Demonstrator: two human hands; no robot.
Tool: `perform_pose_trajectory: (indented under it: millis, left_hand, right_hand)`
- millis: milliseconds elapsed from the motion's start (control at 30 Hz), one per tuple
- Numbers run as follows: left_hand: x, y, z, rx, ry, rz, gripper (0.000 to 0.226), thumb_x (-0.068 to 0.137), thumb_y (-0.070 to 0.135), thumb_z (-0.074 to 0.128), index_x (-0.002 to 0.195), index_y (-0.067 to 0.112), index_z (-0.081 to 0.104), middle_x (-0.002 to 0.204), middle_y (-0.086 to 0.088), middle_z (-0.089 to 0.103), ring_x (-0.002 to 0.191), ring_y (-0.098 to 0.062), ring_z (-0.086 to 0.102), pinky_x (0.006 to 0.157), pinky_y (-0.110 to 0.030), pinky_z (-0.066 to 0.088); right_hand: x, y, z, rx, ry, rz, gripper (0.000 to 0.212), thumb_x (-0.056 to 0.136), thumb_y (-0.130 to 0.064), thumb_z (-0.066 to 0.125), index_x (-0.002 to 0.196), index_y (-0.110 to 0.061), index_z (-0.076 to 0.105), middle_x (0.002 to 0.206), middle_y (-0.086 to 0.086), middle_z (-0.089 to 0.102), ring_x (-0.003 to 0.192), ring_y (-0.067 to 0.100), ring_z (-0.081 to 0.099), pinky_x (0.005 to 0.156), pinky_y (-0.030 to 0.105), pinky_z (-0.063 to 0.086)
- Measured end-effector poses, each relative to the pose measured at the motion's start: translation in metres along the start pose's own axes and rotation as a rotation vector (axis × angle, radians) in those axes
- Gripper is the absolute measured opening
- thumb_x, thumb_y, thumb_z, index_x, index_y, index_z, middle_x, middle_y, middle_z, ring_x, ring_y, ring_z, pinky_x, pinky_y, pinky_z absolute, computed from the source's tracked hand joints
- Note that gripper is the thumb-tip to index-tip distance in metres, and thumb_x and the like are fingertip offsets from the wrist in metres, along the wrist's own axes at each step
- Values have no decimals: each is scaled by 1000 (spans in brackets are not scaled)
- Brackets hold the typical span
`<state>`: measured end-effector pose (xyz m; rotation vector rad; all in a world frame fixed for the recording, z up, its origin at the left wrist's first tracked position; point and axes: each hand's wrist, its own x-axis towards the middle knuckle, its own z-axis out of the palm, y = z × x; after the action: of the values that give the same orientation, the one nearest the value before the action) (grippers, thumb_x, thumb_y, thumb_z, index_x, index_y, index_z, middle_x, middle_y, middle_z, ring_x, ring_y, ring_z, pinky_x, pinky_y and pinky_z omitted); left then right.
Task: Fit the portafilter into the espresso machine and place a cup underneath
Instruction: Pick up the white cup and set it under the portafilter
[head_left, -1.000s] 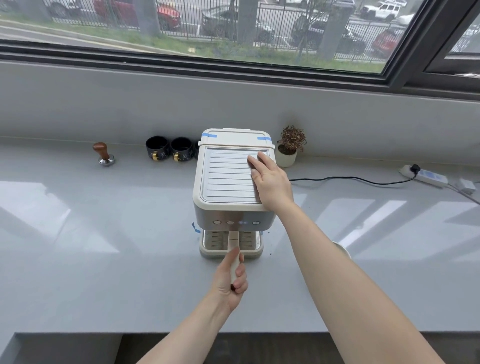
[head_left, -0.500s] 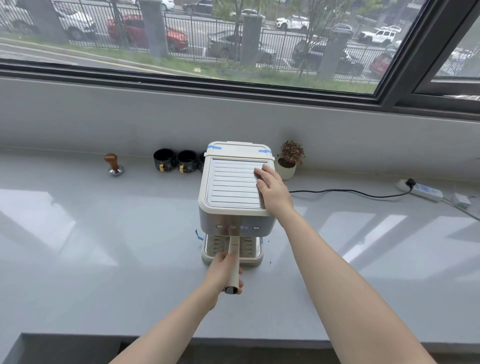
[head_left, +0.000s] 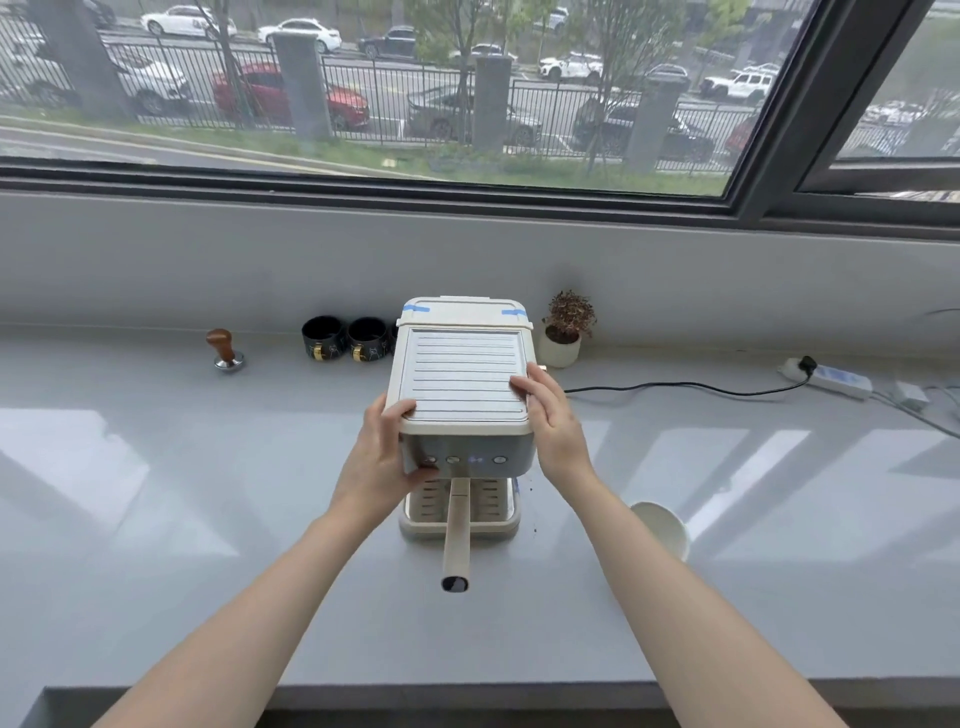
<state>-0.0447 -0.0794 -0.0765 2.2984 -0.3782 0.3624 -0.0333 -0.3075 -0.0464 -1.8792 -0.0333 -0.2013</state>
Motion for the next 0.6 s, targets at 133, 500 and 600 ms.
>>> perform_pose_trajectory:
  millis: [133, 500, 600]
  left_hand:
    - [-3, -10, 2, 35, 15, -15, 95, 58, 15, 88, 128, 30, 26, 136, -15, 38, 105, -37, 56, 73, -44, 51]
    - [-1, -11, 8, 114, 31, -5, 93, 58, 20, 89, 126, 28, 26, 130, -13, 44, 94, -35, 59, 59, -36, 45]
    - [-2, -13, 8, 117, 39, -8, 93, 59, 18, 89, 127, 27, 26, 131, -15, 45, 95, -36, 59, 59, -38, 46]
  right_hand:
    - [-11, 4, -6, 25, -29, -17, 32, 100, -24, 38, 115, -40, 61, 139, -26, 36, 125, -15, 35, 92, -5, 25]
    - [-88, 123, -94, -507, 263, 459, 49, 89, -19, 55, 136, -13, 45, 148, 3, 43, 137, 23, 37, 109, 32, 30]
    - [-109, 143, -108, -595, 243, 590, 75, 84, -36, 64, 145, -10, 29, 158, 9, 23, 144, 26, 25, 115, 40, 25]
